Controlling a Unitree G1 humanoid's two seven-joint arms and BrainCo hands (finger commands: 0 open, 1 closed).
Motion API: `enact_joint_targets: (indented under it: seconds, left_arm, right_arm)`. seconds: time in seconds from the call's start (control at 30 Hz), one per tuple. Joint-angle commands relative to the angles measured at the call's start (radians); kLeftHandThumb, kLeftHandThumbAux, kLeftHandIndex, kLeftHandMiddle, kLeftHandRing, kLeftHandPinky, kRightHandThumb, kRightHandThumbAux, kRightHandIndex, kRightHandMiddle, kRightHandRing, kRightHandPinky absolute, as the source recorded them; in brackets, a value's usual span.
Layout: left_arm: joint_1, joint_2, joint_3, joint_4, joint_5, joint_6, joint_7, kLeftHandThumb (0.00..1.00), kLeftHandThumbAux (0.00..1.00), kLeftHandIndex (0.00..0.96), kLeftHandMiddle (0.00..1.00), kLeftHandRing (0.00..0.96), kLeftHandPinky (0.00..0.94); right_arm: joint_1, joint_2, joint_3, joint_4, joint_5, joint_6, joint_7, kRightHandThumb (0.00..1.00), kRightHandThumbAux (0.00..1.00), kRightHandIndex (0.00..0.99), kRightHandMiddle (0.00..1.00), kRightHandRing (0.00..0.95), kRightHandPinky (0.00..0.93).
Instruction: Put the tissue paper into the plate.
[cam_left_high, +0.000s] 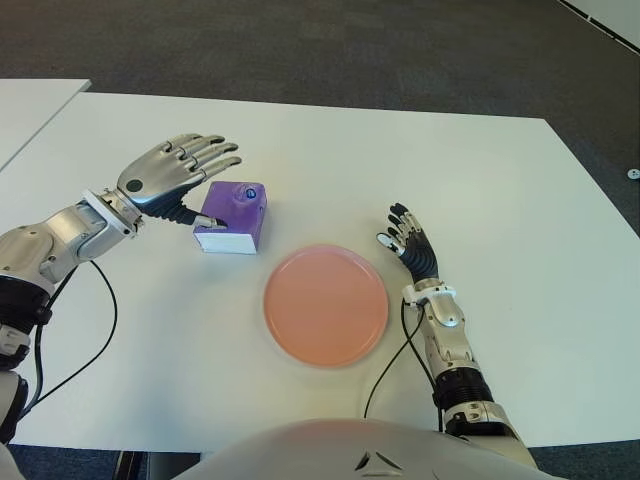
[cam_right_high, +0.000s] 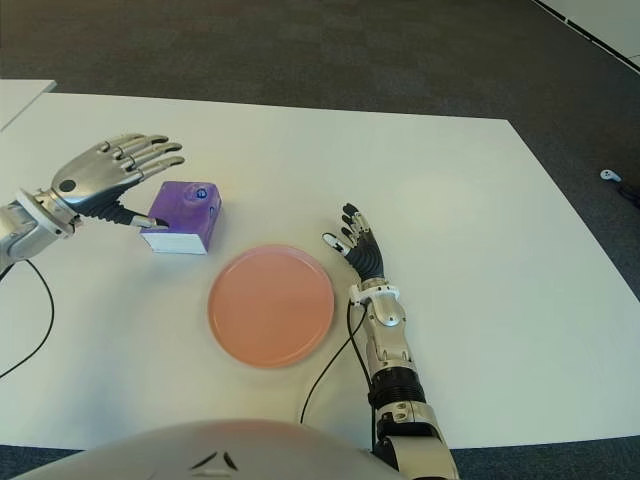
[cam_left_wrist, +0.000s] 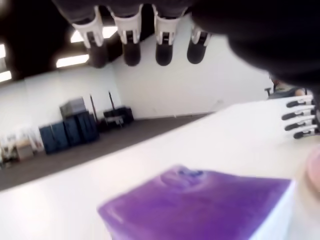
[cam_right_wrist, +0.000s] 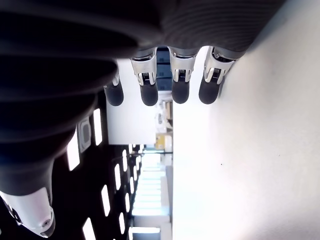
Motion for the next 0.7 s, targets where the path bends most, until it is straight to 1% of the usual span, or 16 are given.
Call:
enact_joint_targets:
  seconds: [0.03,0.23,0.7]
  left_arm:
    - [0.007,0.021,-0.021,0.006,-0.018,-0.015,-0.118,0.132,0.211,0.0,0.0,0.0,0.0]
    - [0.004,0.014,-0.025,0.007,-0.011,-0.014,-0.17,0.16,0.174,0.0,0.0,0.0,0.0]
    - [-0.01,-0.016,-0.053,0.046,0.009,-0.03,-0.165,0.178,0.16,0.0,0.0,0.0,0.0]
  right_arm:
    - [0.084,0.005,0.018,0.072,-0.01,0.113,0.01,0.024,0.641,0.0,0.033,0.0,0.0]
    - [0.083,0.005,0.019,0.073,-0.011,0.114,0.008,0.02,0.65,0.0,0.033,0.0,0.0]
    - [0.08,0.008,0.014,0.084,-0.011,0.092,0.001,0.016,0.639,0.0,0.035,0.0,0.0]
